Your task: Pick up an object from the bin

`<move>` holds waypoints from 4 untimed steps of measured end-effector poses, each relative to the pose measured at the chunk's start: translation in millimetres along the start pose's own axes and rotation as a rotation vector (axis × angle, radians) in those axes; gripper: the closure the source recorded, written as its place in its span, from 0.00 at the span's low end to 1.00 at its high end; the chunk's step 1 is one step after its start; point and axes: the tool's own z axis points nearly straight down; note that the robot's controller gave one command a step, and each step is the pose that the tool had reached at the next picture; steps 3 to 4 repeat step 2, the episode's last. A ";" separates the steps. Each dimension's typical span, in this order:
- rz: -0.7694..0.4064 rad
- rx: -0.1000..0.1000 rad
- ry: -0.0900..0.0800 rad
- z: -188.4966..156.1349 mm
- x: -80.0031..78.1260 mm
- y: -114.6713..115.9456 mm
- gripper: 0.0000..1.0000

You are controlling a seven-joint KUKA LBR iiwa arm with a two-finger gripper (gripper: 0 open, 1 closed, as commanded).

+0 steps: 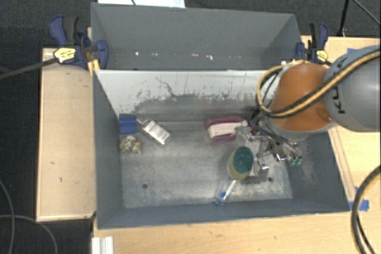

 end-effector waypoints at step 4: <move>0.040 0.002 -0.013 -155.6 24.3 30.5 1.00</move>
Offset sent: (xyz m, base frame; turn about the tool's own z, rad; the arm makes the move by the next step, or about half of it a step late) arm 0.0000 0.0000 0.0000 0.0000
